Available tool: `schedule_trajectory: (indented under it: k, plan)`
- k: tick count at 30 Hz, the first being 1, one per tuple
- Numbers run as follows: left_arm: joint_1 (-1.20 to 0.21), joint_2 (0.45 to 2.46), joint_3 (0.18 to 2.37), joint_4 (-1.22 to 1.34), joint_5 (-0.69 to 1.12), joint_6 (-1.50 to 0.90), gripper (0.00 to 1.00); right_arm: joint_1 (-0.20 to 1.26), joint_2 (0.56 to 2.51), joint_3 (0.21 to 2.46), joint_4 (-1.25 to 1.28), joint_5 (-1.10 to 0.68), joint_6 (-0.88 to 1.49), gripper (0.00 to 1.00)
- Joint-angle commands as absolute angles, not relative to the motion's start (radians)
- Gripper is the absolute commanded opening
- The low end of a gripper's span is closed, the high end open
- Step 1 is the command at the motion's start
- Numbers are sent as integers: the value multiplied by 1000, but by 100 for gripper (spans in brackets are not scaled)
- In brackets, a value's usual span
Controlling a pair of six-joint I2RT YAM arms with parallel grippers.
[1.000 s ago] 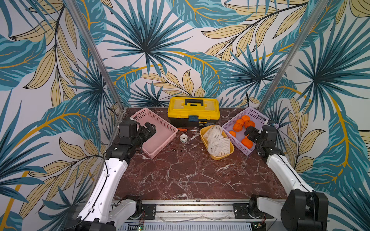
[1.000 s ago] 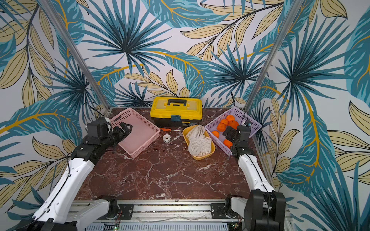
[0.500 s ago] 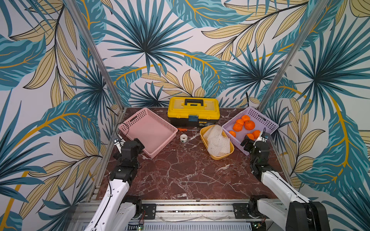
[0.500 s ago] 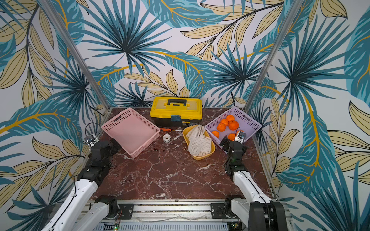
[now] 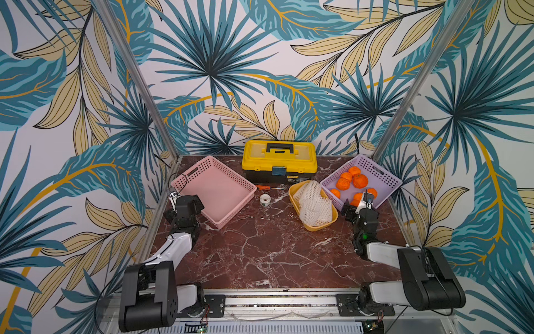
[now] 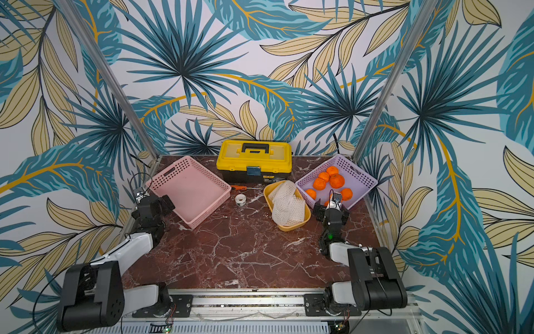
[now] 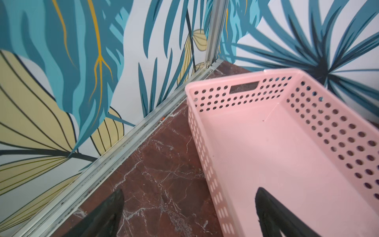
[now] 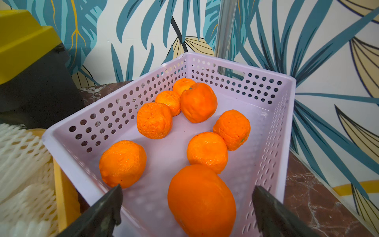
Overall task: Remove foam nets from oranges
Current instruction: Reset both arms
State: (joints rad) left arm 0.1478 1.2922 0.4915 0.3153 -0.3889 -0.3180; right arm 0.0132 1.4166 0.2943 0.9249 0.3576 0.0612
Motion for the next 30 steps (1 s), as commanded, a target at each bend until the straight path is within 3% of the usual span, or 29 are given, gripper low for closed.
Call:
schedule_trajectory:
  k: [1, 8, 15, 30]
  plan:
    - [180, 1338, 471, 463, -280, -281, 100, 18, 1470, 317, 994, 334, 31, 100]
    - [160, 1358, 389, 670, -161, -249, 100, 17, 1510, 288, 1092, 352, 34, 100]
    - [55, 1430, 364, 814, -161, -119, 100, 17, 1520, 223, 1225, 355, 35, 100]
    - [12, 1524, 390, 869, -167, -50, 100, 15, 1511, 361, 948, 338, 43, 100]
